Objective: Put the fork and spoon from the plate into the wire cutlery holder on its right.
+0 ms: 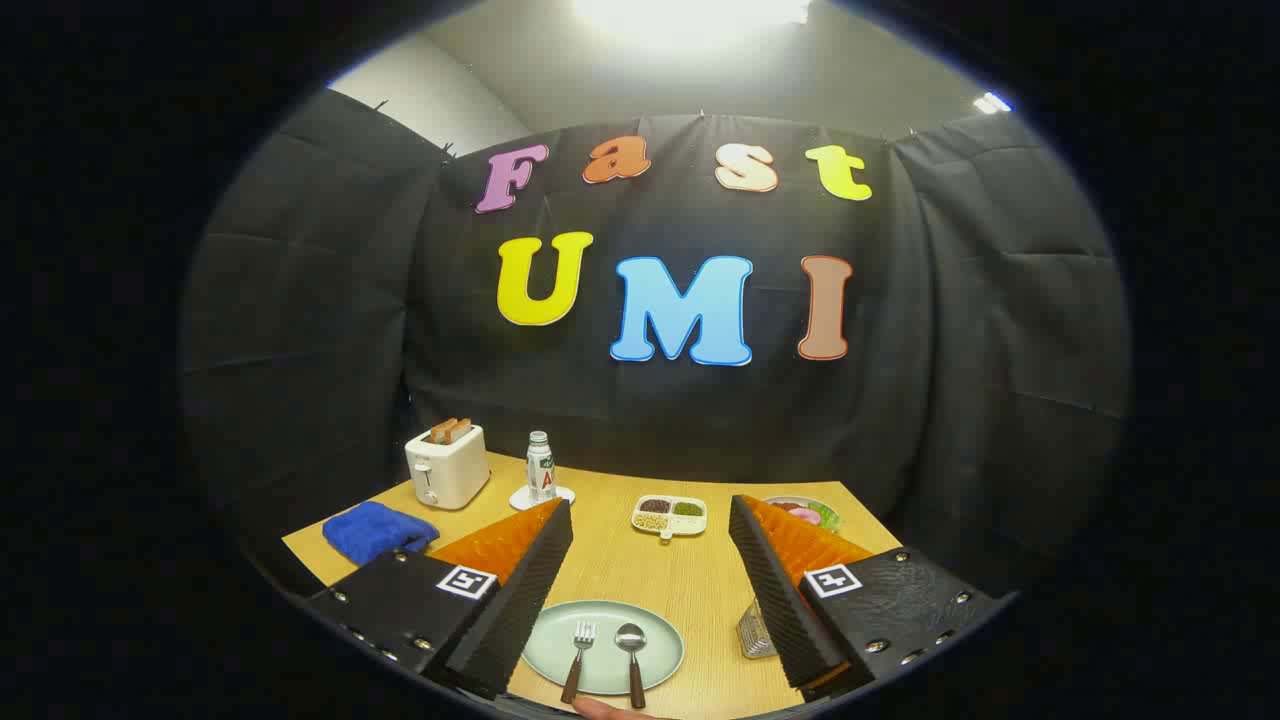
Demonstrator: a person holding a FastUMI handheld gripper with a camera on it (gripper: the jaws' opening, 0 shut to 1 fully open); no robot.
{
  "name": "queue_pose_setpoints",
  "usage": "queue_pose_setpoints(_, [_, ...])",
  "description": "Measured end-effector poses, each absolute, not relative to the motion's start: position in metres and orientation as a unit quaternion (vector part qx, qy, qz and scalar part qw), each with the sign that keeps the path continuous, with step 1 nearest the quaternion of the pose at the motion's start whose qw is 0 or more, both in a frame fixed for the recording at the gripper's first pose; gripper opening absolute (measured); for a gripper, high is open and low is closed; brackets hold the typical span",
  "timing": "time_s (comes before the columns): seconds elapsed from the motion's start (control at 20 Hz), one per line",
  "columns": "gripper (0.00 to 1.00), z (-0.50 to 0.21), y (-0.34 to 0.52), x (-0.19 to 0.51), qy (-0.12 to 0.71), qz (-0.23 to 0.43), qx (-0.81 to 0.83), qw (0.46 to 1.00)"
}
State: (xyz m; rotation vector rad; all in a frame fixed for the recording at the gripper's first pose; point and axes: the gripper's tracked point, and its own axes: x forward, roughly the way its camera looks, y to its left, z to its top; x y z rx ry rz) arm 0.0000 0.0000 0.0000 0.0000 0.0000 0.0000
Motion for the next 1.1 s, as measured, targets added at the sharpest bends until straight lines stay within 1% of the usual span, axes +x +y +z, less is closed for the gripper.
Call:
queue_pose_setpoints(0.75, [0.96,-0.023,0.001,0.013,0.033,0.007,-0.009,0.999])
queue_pose_setpoints(1.0, [0.96,-0.064,0.008,0.017,0.103,0.027,-0.029,0.994])
queue_pose_setpoints(1.1, [0.97,-0.088,0.002,0.02,0.141,0.018,-0.054,0.988])
